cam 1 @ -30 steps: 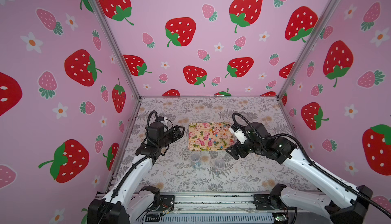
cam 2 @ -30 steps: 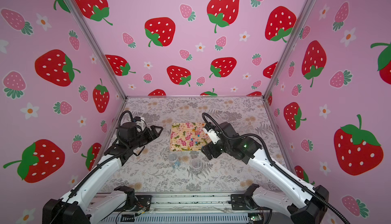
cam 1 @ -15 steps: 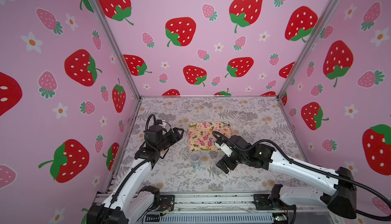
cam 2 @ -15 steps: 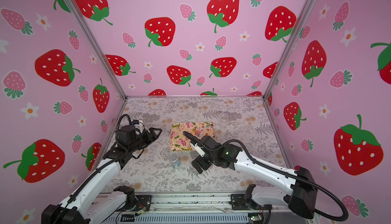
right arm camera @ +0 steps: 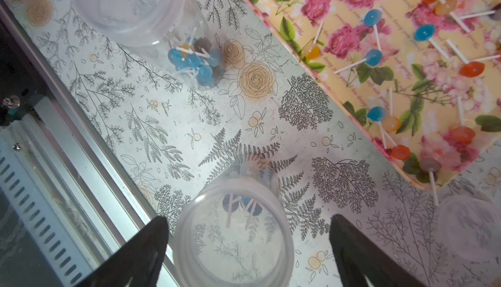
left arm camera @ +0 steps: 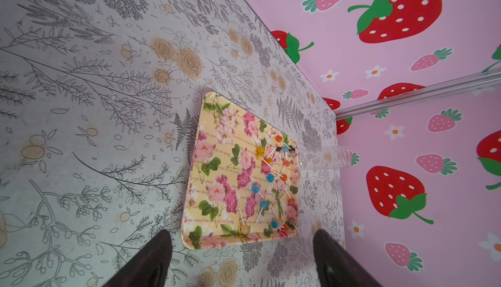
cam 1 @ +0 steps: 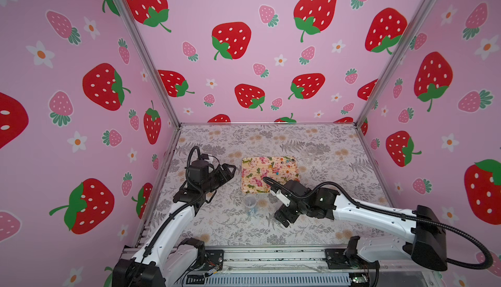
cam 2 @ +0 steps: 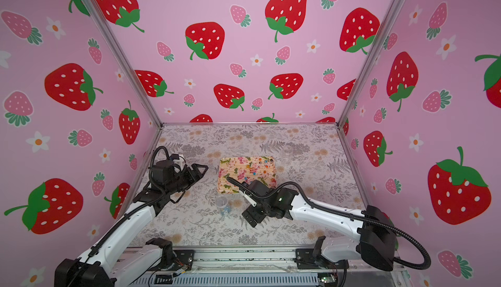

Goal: Pour the candies out of the jar
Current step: Pick up the jar from the center of the board.

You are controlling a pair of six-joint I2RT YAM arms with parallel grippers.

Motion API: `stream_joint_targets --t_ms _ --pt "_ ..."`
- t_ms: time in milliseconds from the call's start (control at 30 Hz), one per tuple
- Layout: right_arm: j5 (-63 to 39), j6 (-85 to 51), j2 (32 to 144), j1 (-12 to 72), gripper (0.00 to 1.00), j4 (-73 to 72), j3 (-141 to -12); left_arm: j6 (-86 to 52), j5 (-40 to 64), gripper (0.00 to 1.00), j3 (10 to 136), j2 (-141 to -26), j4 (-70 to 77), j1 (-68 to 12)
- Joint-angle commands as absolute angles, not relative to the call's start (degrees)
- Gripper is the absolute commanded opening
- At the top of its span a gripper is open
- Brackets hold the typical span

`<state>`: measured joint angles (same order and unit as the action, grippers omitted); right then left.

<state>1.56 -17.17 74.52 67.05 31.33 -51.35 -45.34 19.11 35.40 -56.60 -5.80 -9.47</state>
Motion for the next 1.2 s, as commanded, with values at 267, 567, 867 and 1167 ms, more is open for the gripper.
stream_joint_targets --t_ms 267,567,867,1167 --pt "5.32 -19.40 76.81 67.91 0.78 30.52 -51.23 -45.75 20.96 0.85 35.77 -56.35 -4.57 -9.05" --pt "7.26 -19.27 76.39 67.94 0.57 31.55 -52.02 -44.94 21.61 0.85 35.86 -56.60 -4.56 -8.96" --pt "5.70 -15.30 73.02 64.22 0.49 34.92 -59.31 -39.94 26.79 0.84 37.89 -55.54 -2.90 -8.96" --pt "-23.32 -4.75 73.59 44.92 0.47 37.21 -78.34 -19.96 43.28 0.84 49.97 -55.46 -3.48 -9.12"
